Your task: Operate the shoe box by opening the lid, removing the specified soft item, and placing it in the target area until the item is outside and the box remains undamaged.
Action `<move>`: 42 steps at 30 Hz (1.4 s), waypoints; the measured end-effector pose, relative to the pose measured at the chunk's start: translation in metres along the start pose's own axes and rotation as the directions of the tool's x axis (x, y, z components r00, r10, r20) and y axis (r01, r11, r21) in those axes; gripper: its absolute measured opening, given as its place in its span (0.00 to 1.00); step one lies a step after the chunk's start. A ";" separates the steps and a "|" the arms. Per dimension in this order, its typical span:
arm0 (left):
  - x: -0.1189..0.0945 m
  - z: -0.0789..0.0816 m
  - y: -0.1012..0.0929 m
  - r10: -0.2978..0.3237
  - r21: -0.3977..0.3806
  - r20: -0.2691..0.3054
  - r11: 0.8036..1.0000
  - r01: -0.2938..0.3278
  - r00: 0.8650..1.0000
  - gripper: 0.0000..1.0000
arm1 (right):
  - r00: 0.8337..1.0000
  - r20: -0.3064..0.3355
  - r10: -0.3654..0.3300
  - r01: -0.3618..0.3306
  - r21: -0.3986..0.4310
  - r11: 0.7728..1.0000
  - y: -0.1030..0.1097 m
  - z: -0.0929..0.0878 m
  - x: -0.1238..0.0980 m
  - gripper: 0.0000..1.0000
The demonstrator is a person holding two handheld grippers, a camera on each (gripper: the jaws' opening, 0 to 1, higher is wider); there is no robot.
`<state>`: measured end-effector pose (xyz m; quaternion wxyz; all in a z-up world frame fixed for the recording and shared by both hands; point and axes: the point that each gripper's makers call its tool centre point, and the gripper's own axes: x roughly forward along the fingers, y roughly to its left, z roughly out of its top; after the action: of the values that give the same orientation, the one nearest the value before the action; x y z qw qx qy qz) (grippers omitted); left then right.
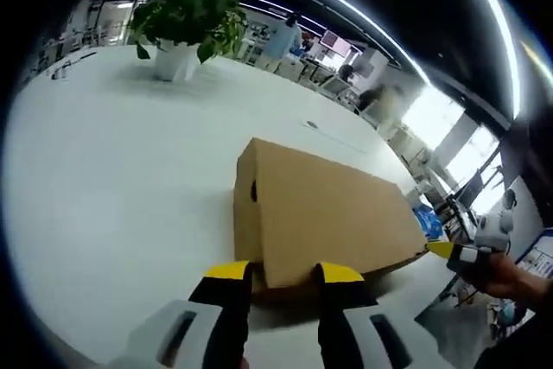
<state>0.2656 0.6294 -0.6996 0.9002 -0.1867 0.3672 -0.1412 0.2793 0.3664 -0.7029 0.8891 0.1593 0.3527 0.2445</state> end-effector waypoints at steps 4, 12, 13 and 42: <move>0.004 0.003 0.000 -0.006 -0.002 -0.006 1.000 0.006 1.000 0.30 | 1.000 0.012 -0.016 0.016 -0.006 1.000 -0.004 0.004 0.002 0.17; 0.029 0.020 -0.008 -0.013 -0.005 -0.004 1.000 0.013 1.000 0.30 | 0.998 0.021 -0.062 0.062 -0.003 0.998 -0.023 0.027 0.014 0.17; 0.034 0.024 -0.008 -0.014 0.000 -0.003 1.000 0.014 1.000 0.30 | 0.998 0.023 -0.066 0.066 0.005 0.998 -0.025 0.029 0.015 0.17; 0.066 0.045 -0.028 -0.006 0.004 -0.017 1.000 0.006 1.000 0.31 | 0.996 0.007 -0.091 0.091 0.001 0.996 -0.057 0.058 0.022 0.17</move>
<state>0.3397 0.5890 -0.6976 0.8970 -0.1847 0.3740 -0.1464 0.3525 0.3244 -0.7001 0.9005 0.1442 0.3565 0.2028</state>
